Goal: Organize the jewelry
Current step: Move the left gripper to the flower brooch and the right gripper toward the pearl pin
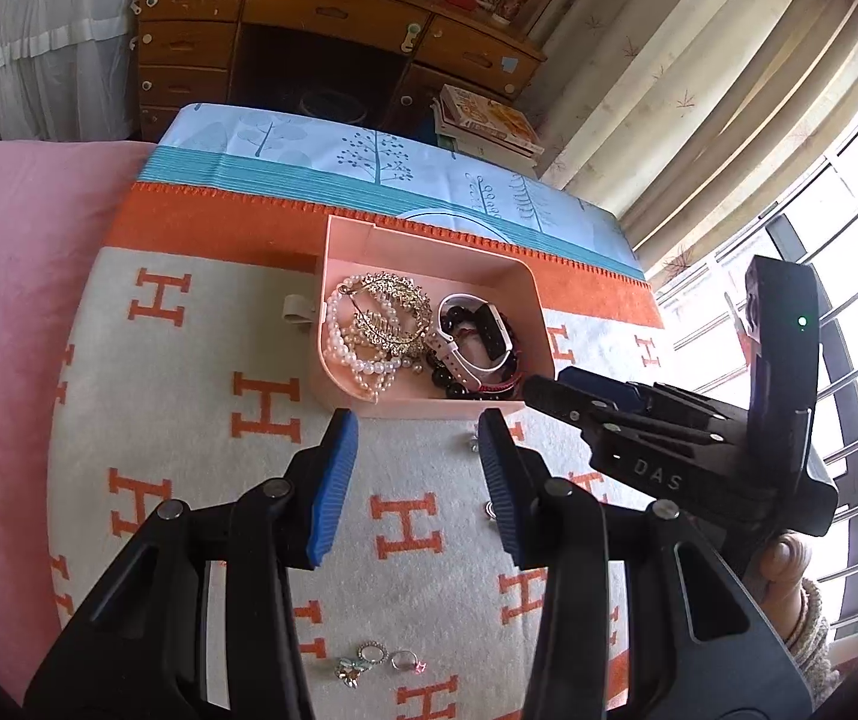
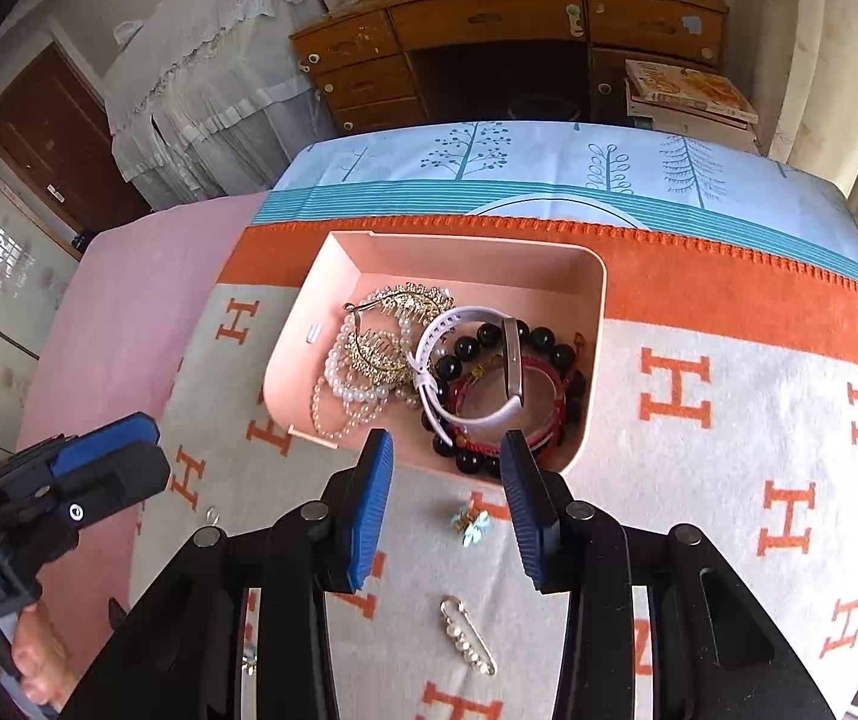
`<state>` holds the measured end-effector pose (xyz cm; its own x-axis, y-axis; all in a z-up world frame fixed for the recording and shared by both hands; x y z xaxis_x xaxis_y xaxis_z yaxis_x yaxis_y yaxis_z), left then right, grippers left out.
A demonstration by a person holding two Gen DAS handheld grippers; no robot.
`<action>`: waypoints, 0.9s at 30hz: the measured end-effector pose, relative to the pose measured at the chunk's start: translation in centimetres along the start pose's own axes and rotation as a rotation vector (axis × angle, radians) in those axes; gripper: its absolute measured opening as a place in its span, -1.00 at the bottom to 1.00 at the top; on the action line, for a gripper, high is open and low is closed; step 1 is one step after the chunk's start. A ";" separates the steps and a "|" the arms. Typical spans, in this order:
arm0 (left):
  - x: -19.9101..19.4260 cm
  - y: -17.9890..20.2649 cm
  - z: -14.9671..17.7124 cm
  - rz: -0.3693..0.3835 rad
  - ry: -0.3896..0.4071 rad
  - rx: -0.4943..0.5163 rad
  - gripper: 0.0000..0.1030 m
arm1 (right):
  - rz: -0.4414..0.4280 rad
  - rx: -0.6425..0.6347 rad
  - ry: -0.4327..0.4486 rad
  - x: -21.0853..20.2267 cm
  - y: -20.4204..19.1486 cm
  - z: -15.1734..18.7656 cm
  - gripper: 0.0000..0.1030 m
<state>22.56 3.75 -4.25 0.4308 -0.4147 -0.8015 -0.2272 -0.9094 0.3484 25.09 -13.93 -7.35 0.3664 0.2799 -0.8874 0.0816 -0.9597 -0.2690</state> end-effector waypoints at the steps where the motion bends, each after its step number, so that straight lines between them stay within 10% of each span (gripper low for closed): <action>1: -0.4 0.2 0.2 -0.002 0.002 0.008 -0.25 | -0.006 0.000 0.005 -0.9 0.2 0.7 -0.27; 27: -3.0 -0.3 14.7 -0.063 0.012 0.108 -0.25 | 0.037 -0.127 0.100 -6.3 0.1 17.1 -0.27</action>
<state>8.55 5.76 -9.12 0.4579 -0.3580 -0.8137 -0.2922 -0.9251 0.2425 6.97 -15.36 -8.17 0.4613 0.2461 -0.8524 0.1805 -0.9667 -0.1815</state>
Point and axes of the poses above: each gripper's, at about its wrist camera, not at the fingertips, and x roughly the way its jaws point, y to its right, z to its underside, the point moved 5 cm from there along x, roughly the way its jaws point, and after that the axes turned 5 degrees about x, right-handed, at the moved point
